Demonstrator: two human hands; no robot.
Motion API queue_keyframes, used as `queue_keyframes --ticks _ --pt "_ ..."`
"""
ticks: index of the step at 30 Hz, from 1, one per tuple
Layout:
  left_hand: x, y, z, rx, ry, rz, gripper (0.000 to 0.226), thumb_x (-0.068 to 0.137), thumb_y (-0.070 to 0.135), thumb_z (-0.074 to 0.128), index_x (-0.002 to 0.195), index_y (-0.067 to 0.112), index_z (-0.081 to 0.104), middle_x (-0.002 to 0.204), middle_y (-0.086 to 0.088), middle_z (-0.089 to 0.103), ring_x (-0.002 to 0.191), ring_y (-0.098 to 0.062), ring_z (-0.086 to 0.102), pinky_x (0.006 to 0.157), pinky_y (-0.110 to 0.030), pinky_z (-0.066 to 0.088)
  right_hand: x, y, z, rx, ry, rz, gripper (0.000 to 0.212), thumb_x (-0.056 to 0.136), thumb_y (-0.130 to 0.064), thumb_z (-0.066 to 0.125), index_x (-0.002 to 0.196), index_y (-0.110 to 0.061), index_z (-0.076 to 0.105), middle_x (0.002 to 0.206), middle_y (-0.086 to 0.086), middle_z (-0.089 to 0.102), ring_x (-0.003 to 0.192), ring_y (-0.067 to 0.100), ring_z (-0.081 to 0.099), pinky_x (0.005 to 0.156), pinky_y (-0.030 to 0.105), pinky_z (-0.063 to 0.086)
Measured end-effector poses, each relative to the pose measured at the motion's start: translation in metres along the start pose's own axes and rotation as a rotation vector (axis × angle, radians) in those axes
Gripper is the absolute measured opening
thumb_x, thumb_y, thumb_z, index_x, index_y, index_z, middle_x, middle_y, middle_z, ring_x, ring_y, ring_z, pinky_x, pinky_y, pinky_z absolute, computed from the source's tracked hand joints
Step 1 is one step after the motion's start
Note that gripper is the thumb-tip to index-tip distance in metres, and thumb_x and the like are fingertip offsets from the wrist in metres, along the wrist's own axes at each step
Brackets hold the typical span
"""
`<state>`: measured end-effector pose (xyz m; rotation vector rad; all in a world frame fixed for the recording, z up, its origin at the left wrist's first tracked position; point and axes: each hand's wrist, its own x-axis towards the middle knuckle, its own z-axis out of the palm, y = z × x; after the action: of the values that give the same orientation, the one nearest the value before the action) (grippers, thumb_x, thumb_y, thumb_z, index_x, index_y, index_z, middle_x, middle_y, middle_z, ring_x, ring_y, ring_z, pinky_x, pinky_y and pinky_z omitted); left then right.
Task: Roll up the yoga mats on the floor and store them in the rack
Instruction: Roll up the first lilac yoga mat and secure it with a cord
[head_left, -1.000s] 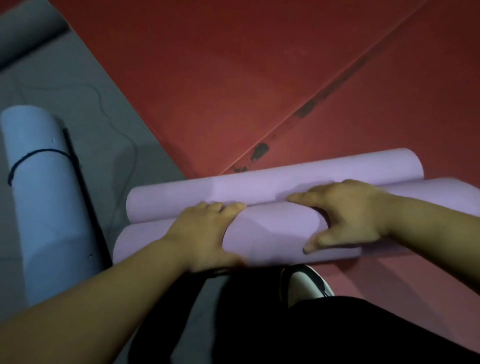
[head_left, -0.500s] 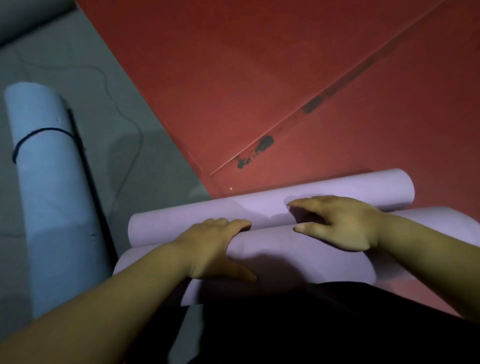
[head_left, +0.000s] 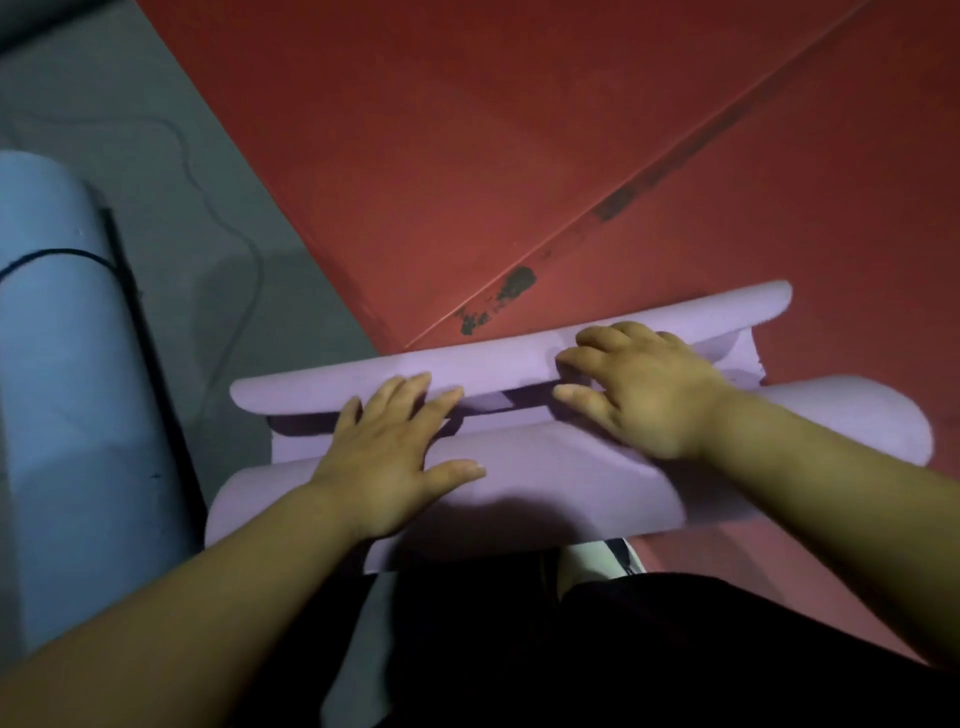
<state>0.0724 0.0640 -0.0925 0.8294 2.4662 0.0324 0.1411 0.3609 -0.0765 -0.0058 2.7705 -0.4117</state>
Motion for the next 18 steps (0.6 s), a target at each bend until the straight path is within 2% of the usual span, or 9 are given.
queue_keyframes --ticks 2,5,11,13,18 --pt "0.009 -0.002 -0.002 -0.005 -0.005 -0.015 0.105 0.067 0.1 0.007 0.158 0.049 0.001 0.171 0.001 -0.002 0.156 -0.022 -0.008 0.124 -0.057 0.005 -0.02 -0.02 0.01 0.05 0.04 0.041 0.075 0.092 -0.076 0.019 0.144 -0.032 0.05 0.146 0.0 0.052 0.133 0.029 0.048 0.107 0.049 0.044" --pt "0.02 -0.001 -0.004 -0.005 -0.041 -0.016 0.102 0.068 0.098 0.009 0.157 0.051 -0.005 0.171 -0.001 -0.007 0.156 -0.024 -0.014 0.124 -0.057 0.002 -0.04 -0.031 0.038 -0.013 0.052 0.117 0.077 0.093 -0.076 0.021 0.153 -0.033 0.04 0.161 0.002 0.04 0.146 0.027 0.038 0.112 0.049 0.039" --pt "0.025 -0.001 -0.008 -0.009 -0.057 -0.022 0.099 0.072 0.097 0.014 0.157 0.051 -0.007 0.171 0.002 -0.011 0.156 -0.023 -0.015 0.125 -0.054 -0.001 -0.028 -0.024 0.041 -0.007 0.086 0.134 0.079 0.093 -0.078 0.023 0.16 -0.036 0.023 0.168 0.001 0.025 0.155 0.027 0.022 0.118 0.049 0.029" --pt "0.025 0.0 -0.01 -0.012 -0.042 -0.029 0.099 0.071 0.096 0.011 0.158 0.05 -0.005 0.171 0.003 -0.01 0.157 -0.023 -0.014 0.125 -0.054 0.0 -0.028 -0.024 0.041 -0.002 0.083 0.134 0.078 0.093 -0.078 0.023 0.16 -0.037 0.021 0.168 0.0 0.025 0.155 0.026 0.021 0.118 0.049 0.027" --pt "0.008 0.023 -0.004 0.029 0.113 -0.093 0.093 0.078 0.086 0.006 0.16 0.043 0.006 0.172 0.002 0.003 0.157 -0.026 0.0 0.124 -0.054 0.007 -0.008 -0.019 0.031 0.049 0.075 0.153 0.078 0.094 -0.077 0.03 0.16 -0.037 0.018 0.17 0.002 0.019 0.157 0.025 0.013 0.122 0.048 0.022"
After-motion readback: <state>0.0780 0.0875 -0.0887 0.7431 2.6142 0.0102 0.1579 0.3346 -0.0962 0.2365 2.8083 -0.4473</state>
